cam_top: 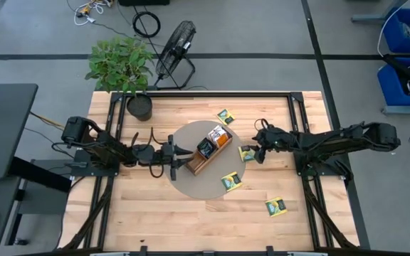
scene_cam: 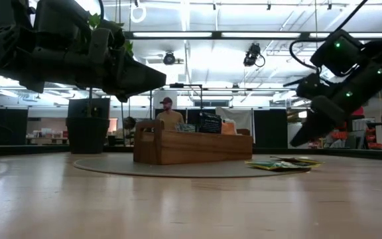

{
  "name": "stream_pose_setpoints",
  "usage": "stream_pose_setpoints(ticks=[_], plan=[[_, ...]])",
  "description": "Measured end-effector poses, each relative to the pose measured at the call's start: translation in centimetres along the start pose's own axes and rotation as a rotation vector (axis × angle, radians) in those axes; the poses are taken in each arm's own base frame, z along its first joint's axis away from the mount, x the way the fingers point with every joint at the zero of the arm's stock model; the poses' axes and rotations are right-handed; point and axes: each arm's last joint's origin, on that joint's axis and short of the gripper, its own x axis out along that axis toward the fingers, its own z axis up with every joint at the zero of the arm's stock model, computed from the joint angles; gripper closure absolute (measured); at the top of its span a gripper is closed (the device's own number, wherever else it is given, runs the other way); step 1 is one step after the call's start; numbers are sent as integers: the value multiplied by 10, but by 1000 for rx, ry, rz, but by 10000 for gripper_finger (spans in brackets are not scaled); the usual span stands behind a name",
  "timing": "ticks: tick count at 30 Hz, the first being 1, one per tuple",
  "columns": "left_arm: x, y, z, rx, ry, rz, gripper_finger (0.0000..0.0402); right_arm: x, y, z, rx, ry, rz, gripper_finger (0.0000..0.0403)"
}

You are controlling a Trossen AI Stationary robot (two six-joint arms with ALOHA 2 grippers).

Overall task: Pick & Place Tea
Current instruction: Put the yellow tea bag into the left section of the wooden organizer

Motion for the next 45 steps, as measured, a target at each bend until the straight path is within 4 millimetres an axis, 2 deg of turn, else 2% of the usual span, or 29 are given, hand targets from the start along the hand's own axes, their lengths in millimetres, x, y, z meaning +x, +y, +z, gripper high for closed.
stream_pose_setpoints(ticks=[11, 27, 31, 38, 40, 45], plan=[[0, 0, 0, 3, 1, 0, 280, 5, 0, -6, -34, 59, 3, 183], [0, 0, -4, 11, 34, 3, 280, 27, -1, -14, 51, 114, -5, 191], [0, 1, -3, 18, 33, 5, 280, 30, -2, -17, 64, 128, -27, 233], [0, 1, -3, 8, 33, 6, 280, 30, -3, -17, 75, 124, -49, 378], [0, 1, -3, 8, 32, 6, 280, 30, -2, -17, 72, 121, -46, 393], [0, 1, -3, 7, 32, 6, 280, 27, -1, -15, 69, 99, -30, 398]])
